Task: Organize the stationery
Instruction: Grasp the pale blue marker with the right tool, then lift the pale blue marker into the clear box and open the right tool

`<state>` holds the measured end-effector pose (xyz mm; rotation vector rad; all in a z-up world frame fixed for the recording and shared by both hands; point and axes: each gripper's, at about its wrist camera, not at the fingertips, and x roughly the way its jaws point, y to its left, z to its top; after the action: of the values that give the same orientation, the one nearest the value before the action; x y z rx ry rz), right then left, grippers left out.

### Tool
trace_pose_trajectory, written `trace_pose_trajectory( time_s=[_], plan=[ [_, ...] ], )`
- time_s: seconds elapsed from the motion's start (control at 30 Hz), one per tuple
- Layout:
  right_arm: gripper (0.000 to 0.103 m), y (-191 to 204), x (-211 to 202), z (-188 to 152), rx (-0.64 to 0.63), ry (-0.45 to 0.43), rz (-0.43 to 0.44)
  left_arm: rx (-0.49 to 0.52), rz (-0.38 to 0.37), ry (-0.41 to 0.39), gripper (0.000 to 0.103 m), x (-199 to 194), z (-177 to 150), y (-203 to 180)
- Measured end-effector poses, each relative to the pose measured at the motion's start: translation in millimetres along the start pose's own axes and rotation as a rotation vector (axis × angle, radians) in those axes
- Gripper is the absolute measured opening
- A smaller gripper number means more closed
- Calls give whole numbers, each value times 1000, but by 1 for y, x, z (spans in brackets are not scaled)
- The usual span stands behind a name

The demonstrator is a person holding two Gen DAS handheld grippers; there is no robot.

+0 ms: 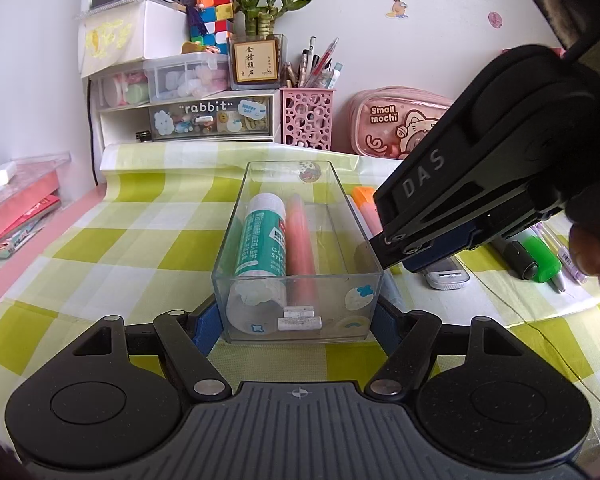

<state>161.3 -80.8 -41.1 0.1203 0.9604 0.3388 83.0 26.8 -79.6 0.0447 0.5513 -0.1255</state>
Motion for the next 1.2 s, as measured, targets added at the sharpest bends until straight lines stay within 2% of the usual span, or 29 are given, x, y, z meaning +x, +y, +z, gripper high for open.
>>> trace_pose_trajectory(
  time_s=[0.17,0.27,0.43,0.7,1.2],
  plan=[
    [14,0,13,7,-10,16,-11,1,3,-2,73,1,0,0],
    [12,0,14,7,-3,1,-13,0,4,-2,73,1,1,1],
    [11,-23,11,4,164,-7,90,0,4,-2,73,1,1,1],
    [11,-45,1,-3,345,-42,215,1,4,-2,73,1,1,1],
    [11,-57,-18,-5,472,-128,286,1,4,-2,73,1,0,1]
  ],
)
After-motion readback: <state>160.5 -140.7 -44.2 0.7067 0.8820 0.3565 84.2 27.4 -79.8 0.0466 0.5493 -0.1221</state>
